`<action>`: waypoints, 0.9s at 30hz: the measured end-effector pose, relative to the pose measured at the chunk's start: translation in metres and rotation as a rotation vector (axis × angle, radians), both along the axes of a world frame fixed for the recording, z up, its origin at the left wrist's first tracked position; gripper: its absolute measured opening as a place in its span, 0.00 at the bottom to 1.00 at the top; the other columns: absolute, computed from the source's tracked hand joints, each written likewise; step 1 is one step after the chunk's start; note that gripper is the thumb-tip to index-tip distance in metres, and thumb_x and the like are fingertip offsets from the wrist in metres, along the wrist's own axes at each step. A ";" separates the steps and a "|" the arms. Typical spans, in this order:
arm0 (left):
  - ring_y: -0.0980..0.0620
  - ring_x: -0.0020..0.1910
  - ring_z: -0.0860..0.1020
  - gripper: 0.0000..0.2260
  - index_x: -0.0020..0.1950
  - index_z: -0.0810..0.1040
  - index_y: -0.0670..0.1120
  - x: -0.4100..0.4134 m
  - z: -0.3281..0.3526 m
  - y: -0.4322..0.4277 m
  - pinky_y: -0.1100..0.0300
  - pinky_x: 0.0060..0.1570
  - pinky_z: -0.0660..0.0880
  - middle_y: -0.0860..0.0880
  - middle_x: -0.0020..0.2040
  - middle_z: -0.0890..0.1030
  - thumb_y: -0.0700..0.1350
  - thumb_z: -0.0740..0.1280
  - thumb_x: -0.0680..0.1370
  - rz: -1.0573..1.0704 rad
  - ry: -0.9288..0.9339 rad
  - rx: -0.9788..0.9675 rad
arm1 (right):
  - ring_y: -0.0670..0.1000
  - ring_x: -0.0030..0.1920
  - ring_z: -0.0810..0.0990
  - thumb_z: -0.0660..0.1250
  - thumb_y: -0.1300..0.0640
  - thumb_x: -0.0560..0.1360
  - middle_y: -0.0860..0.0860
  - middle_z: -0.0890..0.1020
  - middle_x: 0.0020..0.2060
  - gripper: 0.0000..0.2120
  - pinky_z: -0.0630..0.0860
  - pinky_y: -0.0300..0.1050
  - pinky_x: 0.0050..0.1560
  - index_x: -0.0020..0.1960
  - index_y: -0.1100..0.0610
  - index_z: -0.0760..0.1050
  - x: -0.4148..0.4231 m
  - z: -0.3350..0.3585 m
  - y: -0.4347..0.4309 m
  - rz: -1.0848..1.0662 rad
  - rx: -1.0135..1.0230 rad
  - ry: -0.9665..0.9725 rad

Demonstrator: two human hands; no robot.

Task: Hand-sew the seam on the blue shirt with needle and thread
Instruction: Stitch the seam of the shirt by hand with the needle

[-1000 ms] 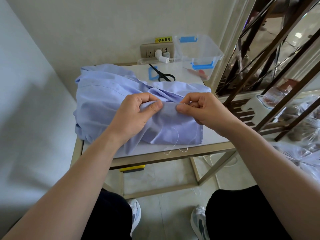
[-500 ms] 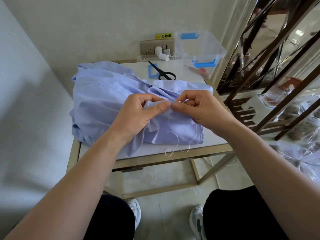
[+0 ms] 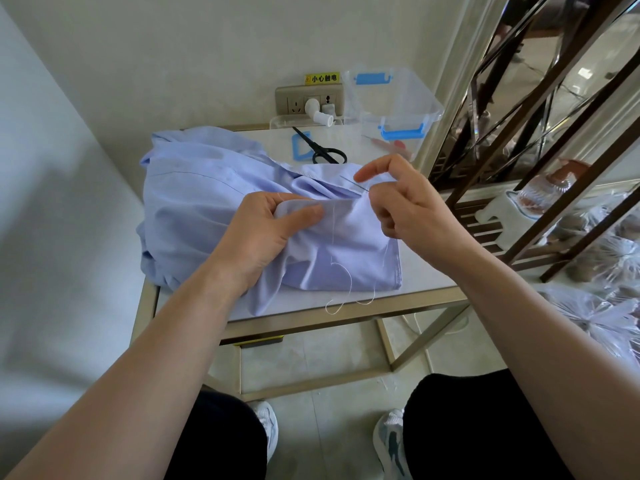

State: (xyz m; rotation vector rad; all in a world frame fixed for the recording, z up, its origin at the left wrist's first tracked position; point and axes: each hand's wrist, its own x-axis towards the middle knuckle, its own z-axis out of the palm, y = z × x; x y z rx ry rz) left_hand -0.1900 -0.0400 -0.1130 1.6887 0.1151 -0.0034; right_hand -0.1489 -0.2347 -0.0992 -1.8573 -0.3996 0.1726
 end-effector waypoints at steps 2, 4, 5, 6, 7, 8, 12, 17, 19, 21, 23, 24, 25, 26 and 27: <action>0.56 0.37 0.79 0.03 0.45 0.84 0.46 0.001 -0.001 -0.001 0.65 0.39 0.76 0.51 0.37 0.83 0.44 0.72 0.76 0.010 0.007 -0.002 | 0.49 0.27 0.66 0.55 0.66 0.82 0.47 0.69 0.27 0.10 0.67 0.38 0.29 0.55 0.58 0.74 -0.002 -0.001 -0.003 0.068 -0.003 -0.045; 0.56 0.38 0.80 0.03 0.46 0.85 0.45 0.001 -0.001 -0.001 0.65 0.40 0.76 0.49 0.39 0.84 0.44 0.72 0.76 0.010 0.014 -0.013 | 0.51 0.30 0.76 0.56 0.65 0.83 0.53 0.76 0.30 0.10 0.75 0.39 0.34 0.60 0.60 0.74 -0.003 -0.003 -0.005 0.154 -0.020 -0.071; 0.55 0.39 0.81 0.03 0.46 0.85 0.46 0.001 -0.001 -0.001 0.65 0.40 0.76 0.49 0.40 0.85 0.44 0.72 0.76 0.011 0.019 -0.020 | 0.52 0.33 0.80 0.56 0.65 0.83 0.55 0.80 0.32 0.11 0.77 0.40 0.37 0.61 0.61 0.74 -0.003 -0.003 -0.005 0.186 -0.031 -0.070; 0.55 0.40 0.81 0.04 0.48 0.85 0.46 0.001 -0.002 -0.001 0.65 0.41 0.76 0.48 0.41 0.85 0.43 0.71 0.76 0.017 0.020 -0.023 | 0.53 0.34 0.83 0.57 0.64 0.83 0.55 0.83 0.35 0.11 0.77 0.41 0.38 0.61 0.62 0.75 -0.003 -0.004 -0.005 0.198 -0.048 -0.067; 0.55 0.41 0.82 0.04 0.49 0.85 0.46 0.001 -0.001 -0.001 0.64 0.42 0.77 0.47 0.42 0.86 0.43 0.71 0.76 0.022 0.020 -0.023 | 0.53 0.34 0.83 0.58 0.64 0.83 0.55 0.84 0.36 0.10 0.76 0.41 0.36 0.59 0.61 0.76 -0.003 -0.005 -0.005 0.190 -0.070 -0.066; 0.55 0.42 0.82 0.04 0.49 0.85 0.46 0.002 -0.002 0.000 0.64 0.43 0.77 0.47 0.43 0.86 0.44 0.71 0.77 0.026 0.019 -0.020 | 0.53 0.32 0.82 0.59 0.63 0.82 0.54 0.84 0.35 0.09 0.75 0.41 0.34 0.57 0.60 0.78 -0.003 -0.006 -0.005 0.171 -0.093 -0.070; 0.54 0.42 0.81 0.04 0.46 0.86 0.49 0.001 0.000 -0.002 0.61 0.45 0.76 0.47 0.42 0.85 0.44 0.71 0.77 0.025 0.018 -0.023 | 0.49 0.26 0.74 0.61 0.61 0.82 0.52 0.80 0.27 0.09 0.73 0.43 0.32 0.53 0.57 0.81 -0.004 -0.010 -0.004 0.105 -0.143 -0.100; 0.51 0.45 0.81 0.04 0.46 0.86 0.49 0.001 -0.001 -0.001 0.55 0.51 0.76 0.42 0.47 0.85 0.45 0.71 0.76 0.025 0.019 -0.027 | 0.48 0.24 0.67 0.60 0.62 0.81 0.50 0.75 0.22 0.12 0.67 0.38 0.28 0.53 0.54 0.82 -0.005 -0.007 -0.002 0.092 -0.157 -0.107; 0.51 0.45 0.81 0.04 0.47 0.86 0.48 0.001 -0.001 0.000 0.55 0.51 0.76 0.43 0.46 0.86 0.45 0.71 0.76 0.018 0.018 -0.026 | 0.46 0.23 0.65 0.60 0.63 0.81 0.50 0.74 0.21 0.12 0.66 0.37 0.28 0.53 0.54 0.82 -0.005 -0.006 -0.001 0.092 -0.158 -0.109; 0.53 0.44 0.81 0.04 0.47 0.86 0.48 0.001 0.000 -0.001 0.57 0.50 0.76 0.46 0.44 0.86 0.45 0.71 0.76 0.014 0.020 -0.029 | 0.44 0.23 0.65 0.60 0.64 0.80 0.49 0.74 0.21 0.13 0.66 0.36 0.28 0.53 0.54 0.82 -0.006 -0.007 -0.001 0.090 -0.159 -0.106; 0.54 0.43 0.81 0.04 0.47 0.86 0.48 0.002 0.000 -0.001 0.58 0.49 0.76 0.47 0.44 0.86 0.44 0.71 0.76 0.010 0.021 -0.039 | 0.44 0.23 0.65 0.59 0.64 0.80 0.49 0.73 0.21 0.13 0.66 0.36 0.28 0.53 0.54 0.82 -0.006 -0.007 -0.001 0.087 -0.159 -0.105; 0.54 0.43 0.81 0.04 0.48 0.86 0.48 0.002 0.000 -0.001 0.59 0.49 0.76 0.48 0.44 0.86 0.44 0.71 0.76 0.009 0.019 -0.040 | 0.44 0.23 0.65 0.59 0.65 0.80 0.49 0.73 0.20 0.13 0.66 0.36 0.28 0.53 0.54 0.82 -0.006 -0.007 -0.001 0.086 -0.160 -0.103; 0.54 0.43 0.81 0.04 0.48 0.86 0.48 0.002 0.000 -0.001 0.59 0.49 0.76 0.48 0.43 0.86 0.44 0.71 0.76 0.007 0.016 -0.035 | 0.44 0.23 0.65 0.59 0.65 0.80 0.49 0.73 0.20 0.14 0.66 0.36 0.28 0.53 0.54 0.82 -0.005 -0.007 -0.001 0.084 -0.161 -0.100; 0.55 0.43 0.81 0.04 0.48 0.86 0.48 0.002 -0.001 -0.001 0.61 0.48 0.75 0.49 0.43 0.86 0.43 0.71 0.76 0.005 0.012 -0.027 | 0.45 0.23 0.65 0.59 0.65 0.80 0.49 0.72 0.20 0.14 0.66 0.36 0.28 0.53 0.53 0.82 -0.005 -0.007 -0.001 0.083 -0.162 -0.095; 0.56 0.42 0.80 0.04 0.48 0.86 0.48 0.002 0.000 -0.001 0.62 0.47 0.75 0.50 0.42 0.85 0.43 0.71 0.76 0.002 0.008 -0.021 | 0.45 0.23 0.65 0.59 0.64 0.80 0.49 0.72 0.20 0.14 0.65 0.36 0.28 0.53 0.53 0.82 -0.005 -0.007 -0.002 0.083 -0.164 -0.092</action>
